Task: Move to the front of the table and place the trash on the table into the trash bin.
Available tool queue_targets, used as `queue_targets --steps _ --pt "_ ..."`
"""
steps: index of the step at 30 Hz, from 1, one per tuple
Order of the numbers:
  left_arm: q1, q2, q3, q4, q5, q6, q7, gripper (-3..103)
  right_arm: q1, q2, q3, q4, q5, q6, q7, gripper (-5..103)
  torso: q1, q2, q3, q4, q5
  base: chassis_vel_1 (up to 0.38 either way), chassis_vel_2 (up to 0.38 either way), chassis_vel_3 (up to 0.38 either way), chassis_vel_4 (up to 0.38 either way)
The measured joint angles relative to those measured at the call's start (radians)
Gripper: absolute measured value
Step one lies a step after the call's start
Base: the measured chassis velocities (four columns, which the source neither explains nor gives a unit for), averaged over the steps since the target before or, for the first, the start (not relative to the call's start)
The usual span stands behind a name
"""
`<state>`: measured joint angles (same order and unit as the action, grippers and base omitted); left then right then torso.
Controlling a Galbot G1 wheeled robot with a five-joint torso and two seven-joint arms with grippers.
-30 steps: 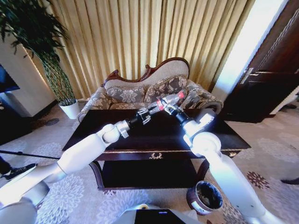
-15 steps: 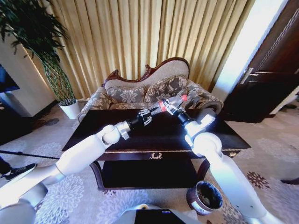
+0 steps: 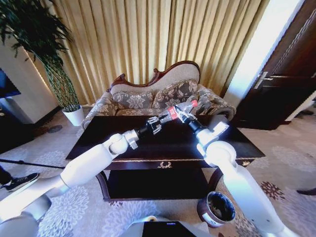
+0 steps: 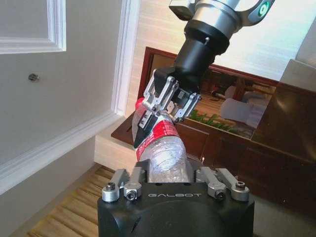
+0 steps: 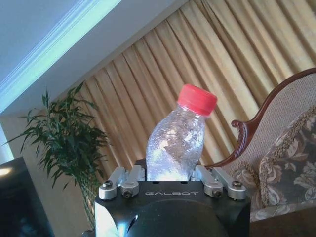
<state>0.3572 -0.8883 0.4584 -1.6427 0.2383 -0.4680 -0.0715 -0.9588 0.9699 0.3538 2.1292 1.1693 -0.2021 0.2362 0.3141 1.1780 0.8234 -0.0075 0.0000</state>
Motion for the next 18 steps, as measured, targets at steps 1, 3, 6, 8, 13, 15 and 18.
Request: queue_targets --steps 1,3,6,8,13,15,18 --pt "-0.001 0.0 0.001 0.0 -0.001 0.0 0.0 43 0.001 -0.001 0.003 -0.001 0.0 0.0 0.0 33 0.0 0.0 0.0 -0.0001 0.0 0.0 0.0 0.0 0.0" --pt "-0.004 0.001 0.003 -0.013 -0.016 0.001 0.001 55 0.01 -0.003 0.012 -0.013 0.001 0.001 0.001 27 0.0 0.0 0.0 0.0 -0.0001 0.0 0.0 0.0 0.0" --pt "-0.003 0.011 0.007 -0.043 -0.066 0.018 0.007 66 0.019 -0.007 0.026 -0.035 -0.002 0.001 0.003 24 0.0 0.0 0.0 0.0 -0.0001 0.0 0.0 0.0 0.0" --pt "0.0 0.026 0.007 -0.079 -0.13 0.056 0.007 71 0.021 -0.013 0.038 -0.055 -0.013 0.003 0.004 24 0.0 0.0 0.0 0.0 0.0 0.0 0.0 0.0 0.0" --pt "0.05 0.065 -0.058 -0.156 -0.3 0.188 -0.057 88 0.006 -0.038 0.079 -0.107 -0.105 0.024 0.003 24 0.0 0.0 0.0 0.0 0.0001 0.0 0.0 0.0 0.0" --pt "0.08 0.075 -0.097 -0.188 -0.349 0.246 -0.093 93 -0.004 -0.048 0.089 -0.114 -0.132 0.028 0.002 24 0.0 0.0 0.0 -0.0003 0.0001 0.0 0.0 0.0 0.0" --pt "0.174 0.1 -0.226 -0.279 -0.491 0.447 -0.204 99 -0.042 -0.09 0.115 -0.122 -0.205 0.032 0.002 24 0.0 0.0 0.0 0.0004 0.0 0.0 0.0 0.0 0.0"
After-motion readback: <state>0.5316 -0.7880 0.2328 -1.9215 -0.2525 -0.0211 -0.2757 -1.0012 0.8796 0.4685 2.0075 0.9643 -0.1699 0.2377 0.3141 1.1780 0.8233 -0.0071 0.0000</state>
